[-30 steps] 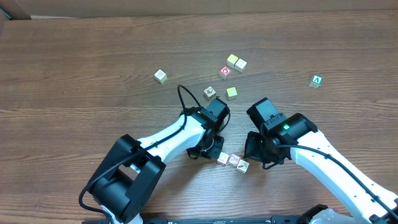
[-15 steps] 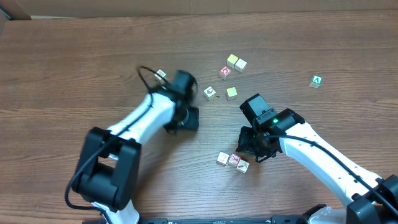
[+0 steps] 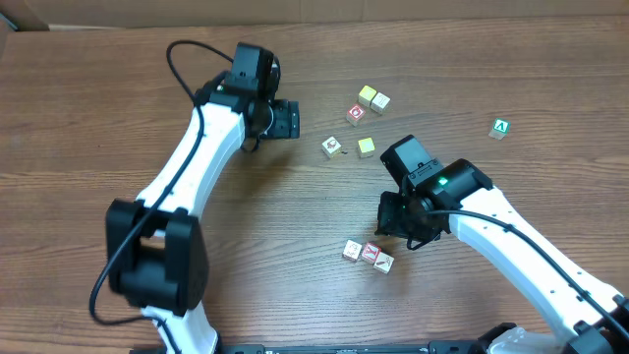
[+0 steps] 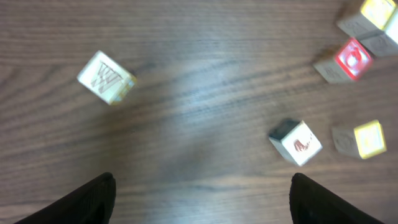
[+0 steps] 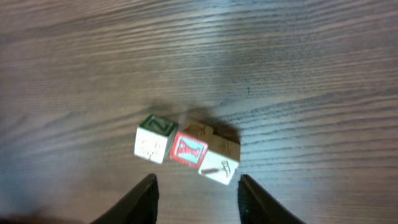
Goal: Flip 5 blocks
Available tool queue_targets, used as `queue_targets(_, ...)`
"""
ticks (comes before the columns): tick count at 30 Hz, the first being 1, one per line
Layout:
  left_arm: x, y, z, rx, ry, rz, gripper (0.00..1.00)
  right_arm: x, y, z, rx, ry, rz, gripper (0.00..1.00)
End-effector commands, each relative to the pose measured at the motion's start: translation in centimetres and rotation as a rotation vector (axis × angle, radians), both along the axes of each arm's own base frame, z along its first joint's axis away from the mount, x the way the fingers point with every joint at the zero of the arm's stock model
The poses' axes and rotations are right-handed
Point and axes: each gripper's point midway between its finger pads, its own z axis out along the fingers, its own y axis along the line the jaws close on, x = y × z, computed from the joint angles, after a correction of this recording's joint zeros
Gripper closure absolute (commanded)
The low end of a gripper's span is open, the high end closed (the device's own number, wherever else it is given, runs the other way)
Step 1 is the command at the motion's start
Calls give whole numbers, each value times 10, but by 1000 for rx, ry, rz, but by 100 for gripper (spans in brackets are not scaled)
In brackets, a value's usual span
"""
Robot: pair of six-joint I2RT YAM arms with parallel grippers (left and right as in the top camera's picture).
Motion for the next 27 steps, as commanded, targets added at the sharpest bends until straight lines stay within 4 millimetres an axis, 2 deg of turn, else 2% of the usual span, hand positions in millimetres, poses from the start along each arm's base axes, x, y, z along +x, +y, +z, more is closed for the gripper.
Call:
queue_targets(1,17,21,-26,63,65,145,14,6,5,30,46,-71,33,52)
queue_targets(4,25,30,-42,57,126,283,14,-2,7,40,78,-65,64,48)
queue_targets(6,29,33,-48,39,145,360,18,-8,12,45,118,-58,101,46)
queue_targets(10,41,38,-52,-13,134,492,17,-18,14,52,150,-44,125,44)
queue_targets(13,51,41,-49,-43,102,534,16,-22,11,52,143,-37,143,44)
queue_targets(19,53,51,-53,-72,111,622,19,-27,8,51,130,-18,158,44)
queue_targets(25,52,55,-78,-85,168,639,20,-31,6,50,121,-5,166,44)
queue_targets(27,52,54,-88,-104,191,639,25,-32,5,50,118,1,169,44)
